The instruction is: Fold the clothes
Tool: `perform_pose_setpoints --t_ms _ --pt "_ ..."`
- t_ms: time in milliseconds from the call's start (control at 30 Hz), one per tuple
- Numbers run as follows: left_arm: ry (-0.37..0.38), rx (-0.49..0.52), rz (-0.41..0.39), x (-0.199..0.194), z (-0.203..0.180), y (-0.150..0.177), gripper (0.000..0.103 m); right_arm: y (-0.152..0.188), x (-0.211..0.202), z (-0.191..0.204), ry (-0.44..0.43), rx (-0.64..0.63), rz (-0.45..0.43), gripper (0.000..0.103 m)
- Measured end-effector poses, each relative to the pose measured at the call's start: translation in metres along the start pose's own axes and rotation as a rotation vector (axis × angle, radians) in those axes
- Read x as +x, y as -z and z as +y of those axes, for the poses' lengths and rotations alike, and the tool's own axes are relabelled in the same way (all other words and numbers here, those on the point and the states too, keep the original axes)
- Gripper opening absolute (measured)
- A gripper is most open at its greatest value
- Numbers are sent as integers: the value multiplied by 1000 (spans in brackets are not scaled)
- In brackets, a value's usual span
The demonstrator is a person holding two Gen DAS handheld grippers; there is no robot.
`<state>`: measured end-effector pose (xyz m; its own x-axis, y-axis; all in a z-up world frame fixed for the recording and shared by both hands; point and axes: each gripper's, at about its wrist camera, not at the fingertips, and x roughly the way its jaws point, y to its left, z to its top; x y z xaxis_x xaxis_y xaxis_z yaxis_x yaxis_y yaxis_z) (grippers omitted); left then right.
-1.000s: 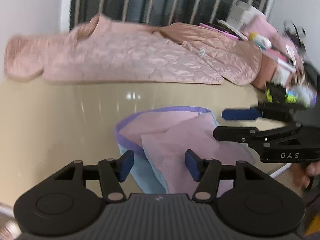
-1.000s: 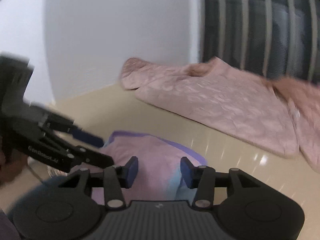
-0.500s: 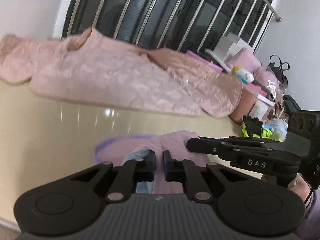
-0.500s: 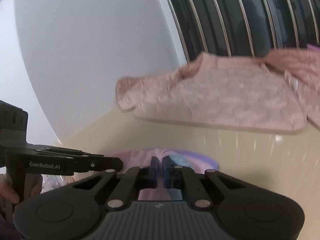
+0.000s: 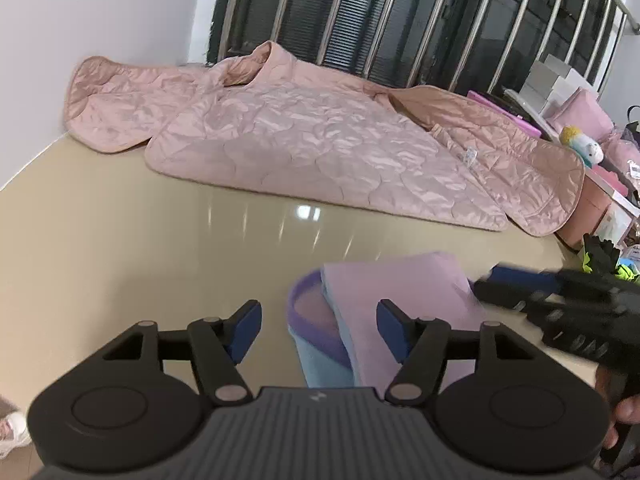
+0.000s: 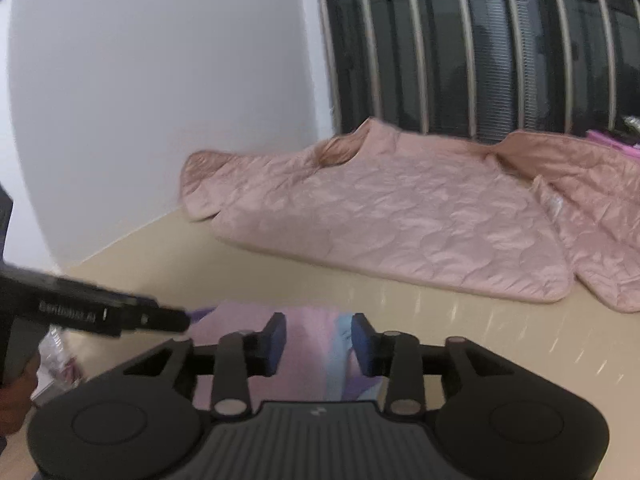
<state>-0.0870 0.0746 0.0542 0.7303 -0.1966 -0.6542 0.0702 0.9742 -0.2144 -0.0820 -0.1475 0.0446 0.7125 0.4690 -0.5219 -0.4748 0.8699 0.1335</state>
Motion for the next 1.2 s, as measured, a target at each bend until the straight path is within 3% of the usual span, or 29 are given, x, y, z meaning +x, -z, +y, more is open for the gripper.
perform_pose_setpoints --t_ms 67,167,233,267,300,367,467,567,600,633,667,767,833,867,1067,1200 --pt "-26 14 17 -2 -9 4 71 7 11 1 2 -8 68 35" --pt "-68 54 44 -1 -24 10 80 12 18 0 48 15 89 36" --pt "-65 60 50 -1 -24 15 81 8 6 -4 37 53 29 53" --pt "-65 44 58 1 -21 16 82 7 3 -5 50 57 14 69" --pt "-65 27 66 3 -18 16 81 7 3 -6 65 60 14 73" --pt "-59 -11 83 6 -13 18 81 10 5 -11 73 75 39 72" --pt "45 -131 88 8 2 19 77 19 14 -12 40 111 78 72" --pt "48 -180 73 9 12 19 42 26 18 -6 32 115 75 70" --pt "40 -189 75 10 15 18 26 28 17 -3 28 118 67 56" --pt "32 -197 77 11 19 17 17 30 17 -1 23 121 60 45" --pt "24 -202 77 10 23 16 17 30 14 1 10 134 55 30" --pt "1 -197 57 4 32 12 27 27 4 5 26 143 22 34" --pt "20 -196 46 0 33 11 70 26 0 4 45 155 7 57" --pt "20 -194 45 -1 30 11 75 27 2 3 44 163 12 64" --pt "28 -135 70 10 5 17 81 35 11 5 54 172 38 63" --pt "75 -134 77 13 0 18 80 37 7 4 54 177 22 54"
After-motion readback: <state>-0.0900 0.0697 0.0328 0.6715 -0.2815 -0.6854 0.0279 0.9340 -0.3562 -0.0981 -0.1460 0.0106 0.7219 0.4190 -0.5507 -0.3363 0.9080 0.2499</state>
